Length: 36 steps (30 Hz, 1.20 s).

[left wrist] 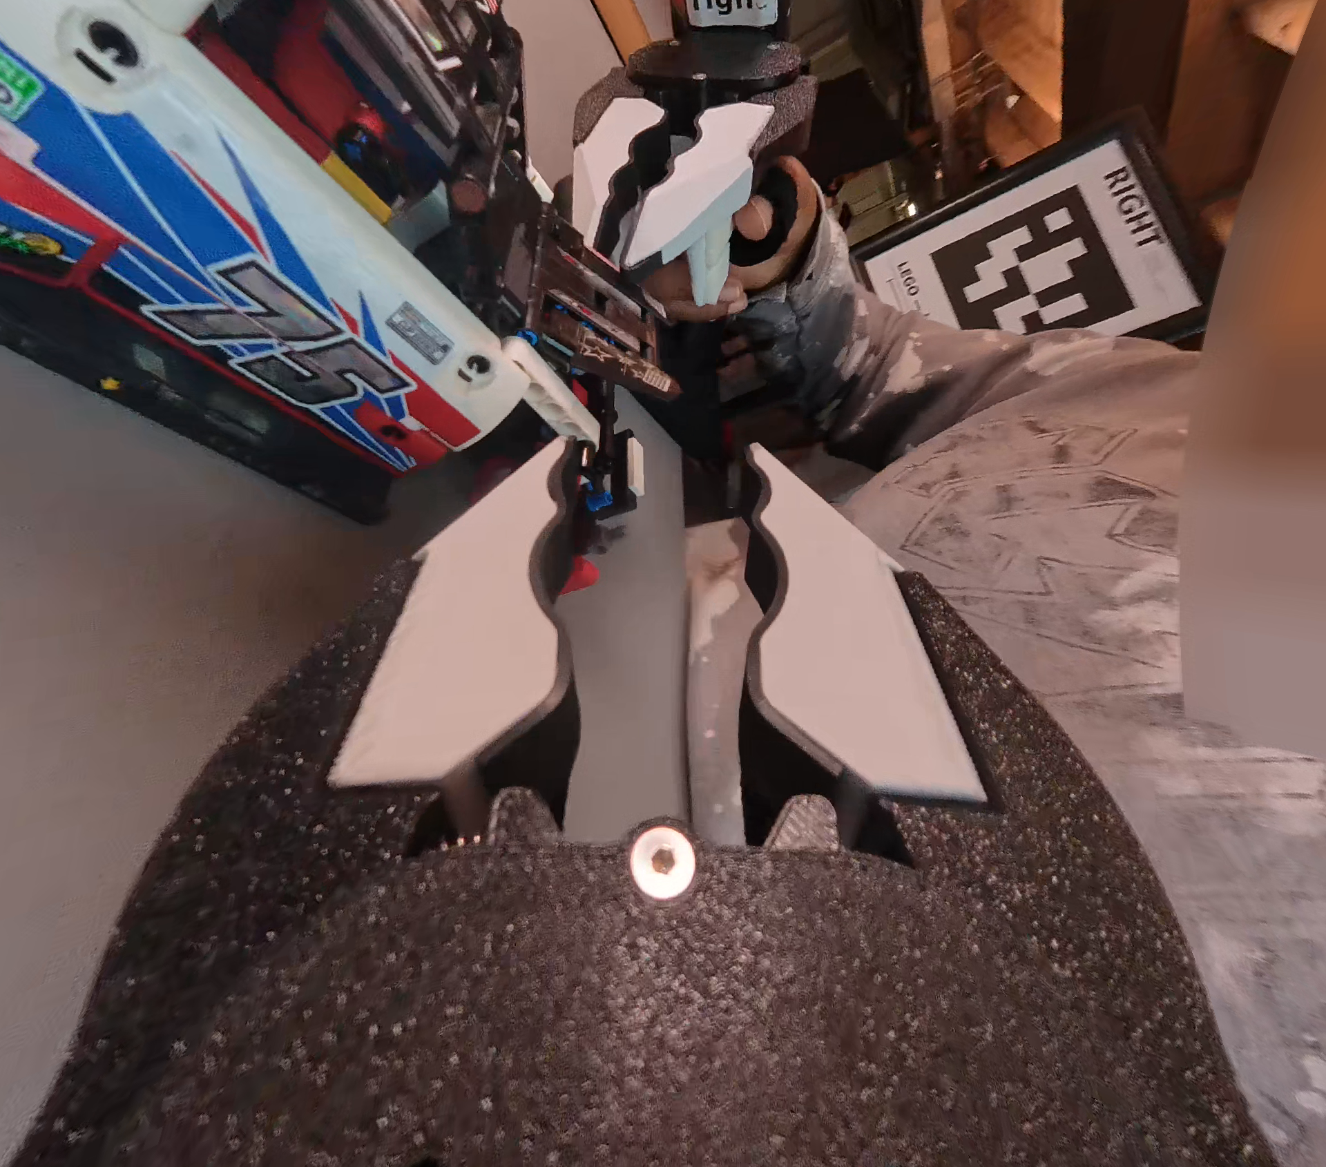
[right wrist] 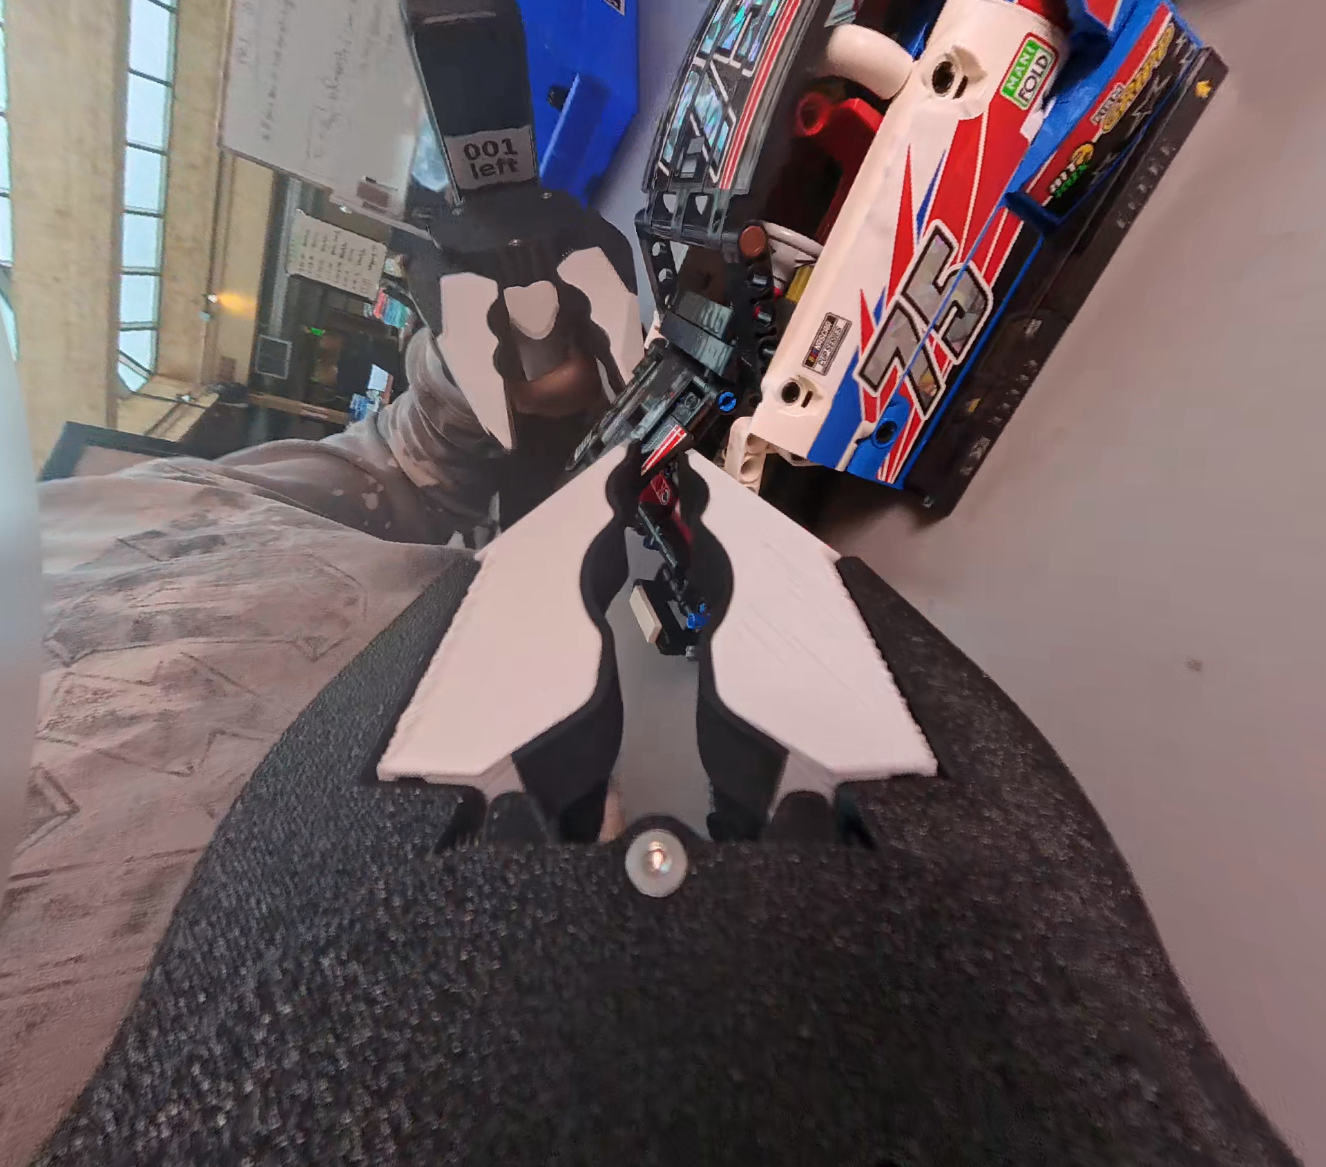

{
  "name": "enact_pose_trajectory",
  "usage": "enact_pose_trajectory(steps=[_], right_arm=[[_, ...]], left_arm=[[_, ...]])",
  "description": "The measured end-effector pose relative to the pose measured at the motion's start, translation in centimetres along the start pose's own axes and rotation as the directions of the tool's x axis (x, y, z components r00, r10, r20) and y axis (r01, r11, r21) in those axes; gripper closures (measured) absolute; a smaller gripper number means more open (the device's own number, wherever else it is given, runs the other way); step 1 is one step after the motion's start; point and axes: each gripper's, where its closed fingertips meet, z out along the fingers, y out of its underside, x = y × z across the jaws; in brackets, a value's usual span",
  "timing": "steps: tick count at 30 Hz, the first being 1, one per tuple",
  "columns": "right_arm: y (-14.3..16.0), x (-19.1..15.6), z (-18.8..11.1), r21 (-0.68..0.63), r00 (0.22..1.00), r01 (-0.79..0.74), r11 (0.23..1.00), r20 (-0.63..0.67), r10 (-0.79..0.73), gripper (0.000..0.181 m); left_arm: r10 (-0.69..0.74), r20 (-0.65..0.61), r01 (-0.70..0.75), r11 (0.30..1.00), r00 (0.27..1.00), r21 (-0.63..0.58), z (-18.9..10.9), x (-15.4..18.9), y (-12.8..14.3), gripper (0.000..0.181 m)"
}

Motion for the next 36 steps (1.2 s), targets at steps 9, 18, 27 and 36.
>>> enact_pose_trajectory(steps=[9, 18, 27, 36], right_arm=[[2.2, -0.8, 1.3, -0.089, 0.999, 0.038, 0.995, -0.010, -0.039, 0.174], [1.7, -1.2, 2.6, -0.100, 0.996, -0.079, 0.992, 0.024, 0.082, 0.168], [0.8, -1.6, 3.9, -0.025, 0.951, -0.266, 0.964, 0.153, 0.267, 0.173], [-1.5, -0.1, 3.3, -0.089, 0.965, -0.217, 0.972, 0.128, 0.227, 0.169]], left_arm=[[-0.174, -0.026, 0.175, 0.984, 0.984, 0.045, 0.0, 0.9, 0.9, 0.155], [-0.332, 0.039, 0.322, 0.933, 0.942, 0.160, 0.6, 0.0, 1.6, 0.164], [-0.454, -0.056, 0.454, 0.861, 0.889, 0.228, -0.3, -0.5, -0.9, 0.162], [-0.398, 0.042, 0.376, 0.893, 0.917, 0.249, -0.1, -2.0, -2.3, 0.171]])
